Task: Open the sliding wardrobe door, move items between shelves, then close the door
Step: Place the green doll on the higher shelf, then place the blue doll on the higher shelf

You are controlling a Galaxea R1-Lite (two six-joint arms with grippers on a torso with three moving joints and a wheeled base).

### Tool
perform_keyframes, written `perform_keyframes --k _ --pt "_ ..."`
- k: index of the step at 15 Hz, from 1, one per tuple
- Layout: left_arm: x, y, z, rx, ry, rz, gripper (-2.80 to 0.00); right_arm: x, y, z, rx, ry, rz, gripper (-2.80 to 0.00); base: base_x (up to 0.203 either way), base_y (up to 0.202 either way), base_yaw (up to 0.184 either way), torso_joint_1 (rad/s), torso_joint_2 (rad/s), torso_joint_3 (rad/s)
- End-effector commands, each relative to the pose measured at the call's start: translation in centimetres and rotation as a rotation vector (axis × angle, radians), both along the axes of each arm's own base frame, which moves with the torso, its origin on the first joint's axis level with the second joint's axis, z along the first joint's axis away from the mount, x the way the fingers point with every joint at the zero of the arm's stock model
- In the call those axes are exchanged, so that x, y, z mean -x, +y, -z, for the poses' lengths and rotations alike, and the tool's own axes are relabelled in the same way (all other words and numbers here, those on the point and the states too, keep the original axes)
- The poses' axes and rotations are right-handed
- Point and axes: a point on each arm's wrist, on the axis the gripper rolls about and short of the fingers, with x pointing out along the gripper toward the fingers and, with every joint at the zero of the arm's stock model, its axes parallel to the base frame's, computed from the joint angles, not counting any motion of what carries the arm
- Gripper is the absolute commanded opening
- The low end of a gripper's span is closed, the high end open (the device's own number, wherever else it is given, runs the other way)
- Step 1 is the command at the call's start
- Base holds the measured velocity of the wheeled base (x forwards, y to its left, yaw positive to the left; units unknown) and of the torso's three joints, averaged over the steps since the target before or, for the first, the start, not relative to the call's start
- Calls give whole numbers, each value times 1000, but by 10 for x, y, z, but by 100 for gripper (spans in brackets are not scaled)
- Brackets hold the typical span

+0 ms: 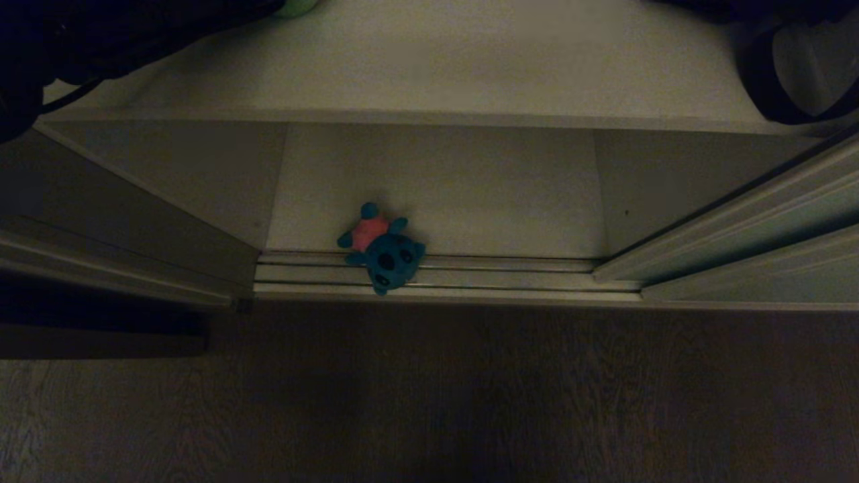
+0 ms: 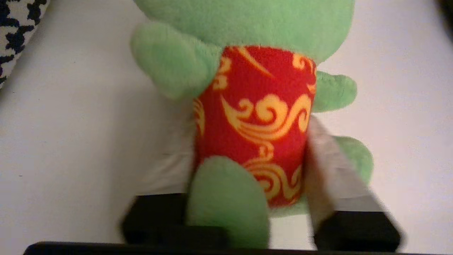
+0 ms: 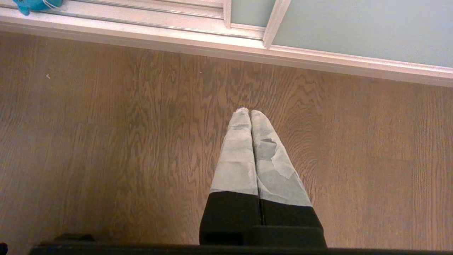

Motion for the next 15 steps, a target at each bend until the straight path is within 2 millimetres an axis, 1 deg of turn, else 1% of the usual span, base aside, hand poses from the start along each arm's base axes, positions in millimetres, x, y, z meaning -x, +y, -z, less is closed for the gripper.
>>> perform_keyframes --k 1,2,4,7,10,11,13,14,15 --pt "6 2 -7 8 -22 0 0 0 0 0 0 1 0 -280 0 0 0 0 0 0" --pt "10 3 -12 12 -39 0 0 0 0 0 0 -1 0 -280 0 0 0 0 0 0" --pt "26 9 -25 24 -86 -1 0 0 0 0 0 -1 0 -280 0 0 0 0 0 0" --pt "56 18 -42 11 -138 -10 0 0 0 0 0 0 -1 -280 0 0 0 0 0 0" --pt "82 27 -45 -8 -110 -13 0 0 0 0 0 0 -1 -280 0 0 0 0 0 0" --pt "98 32 -43 -20 -74 -12 -280 0 0 0 0 1 -1 -280 0 0 0 0 0 0" --pt "130 42 -32 -60 42 -5 -280 0 0 0 0 0 0 -280 0 0 0 0 0 0" --pt "150 49 -23 -81 112 1 -280 0 0 0 0 1 -1 -280 0 0 0 0 0 0" --pt "169 55 -9 -106 196 7 -280 0 0 0 0 0 -1 -280 0 0 0 0 0 0"
